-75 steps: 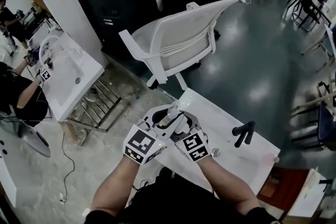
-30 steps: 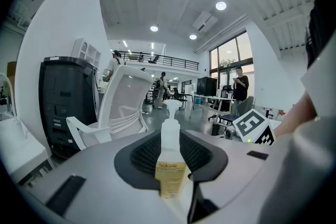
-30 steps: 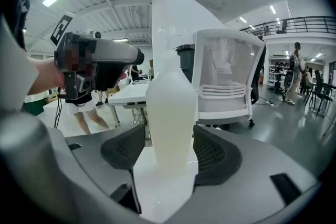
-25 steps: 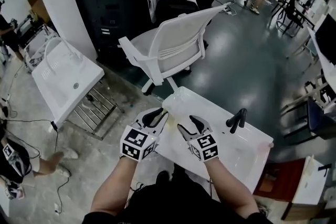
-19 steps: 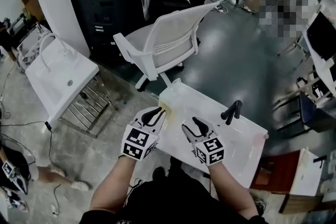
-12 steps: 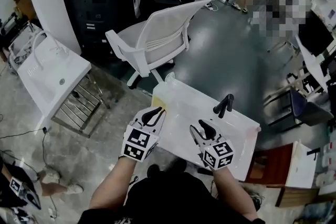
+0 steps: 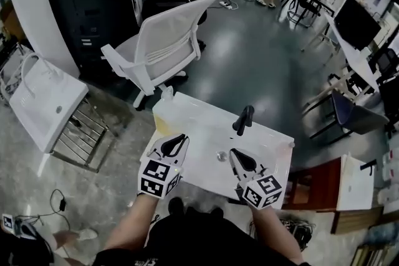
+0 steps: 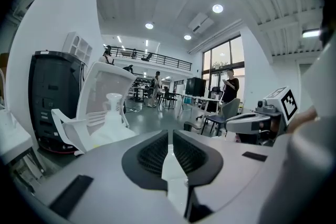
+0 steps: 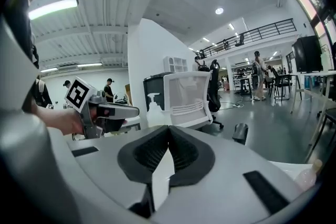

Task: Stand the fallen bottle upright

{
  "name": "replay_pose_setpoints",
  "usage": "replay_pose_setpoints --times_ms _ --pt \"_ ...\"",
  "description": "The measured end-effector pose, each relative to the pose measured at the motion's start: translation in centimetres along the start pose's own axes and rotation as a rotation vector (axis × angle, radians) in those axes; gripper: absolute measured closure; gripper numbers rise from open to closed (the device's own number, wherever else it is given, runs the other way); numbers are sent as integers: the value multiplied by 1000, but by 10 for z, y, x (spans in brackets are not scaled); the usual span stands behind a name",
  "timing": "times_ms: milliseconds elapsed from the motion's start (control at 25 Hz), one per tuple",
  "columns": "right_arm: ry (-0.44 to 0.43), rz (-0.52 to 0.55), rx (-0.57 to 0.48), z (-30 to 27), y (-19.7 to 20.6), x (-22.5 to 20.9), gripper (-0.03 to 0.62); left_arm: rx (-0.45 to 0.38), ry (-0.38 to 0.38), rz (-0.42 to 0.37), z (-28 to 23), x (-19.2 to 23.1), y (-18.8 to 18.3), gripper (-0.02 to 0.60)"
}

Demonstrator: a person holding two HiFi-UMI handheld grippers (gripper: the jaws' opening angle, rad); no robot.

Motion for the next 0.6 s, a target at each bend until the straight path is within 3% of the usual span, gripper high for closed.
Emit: replay_pose_setpoints --times_ms 600 --pt "63 52 -96 125 -12 -98 582 0 -6 -35 -58 -113 -40 552"
Point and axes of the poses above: the fingertips, and each gripper's own axes: z backward along the fingers, x to its left, y out of its underside, the point moved 8 cm from there along z, backward along the fingers, and after that the axes turned 8 degrees about -z, right-handed, at the moved point
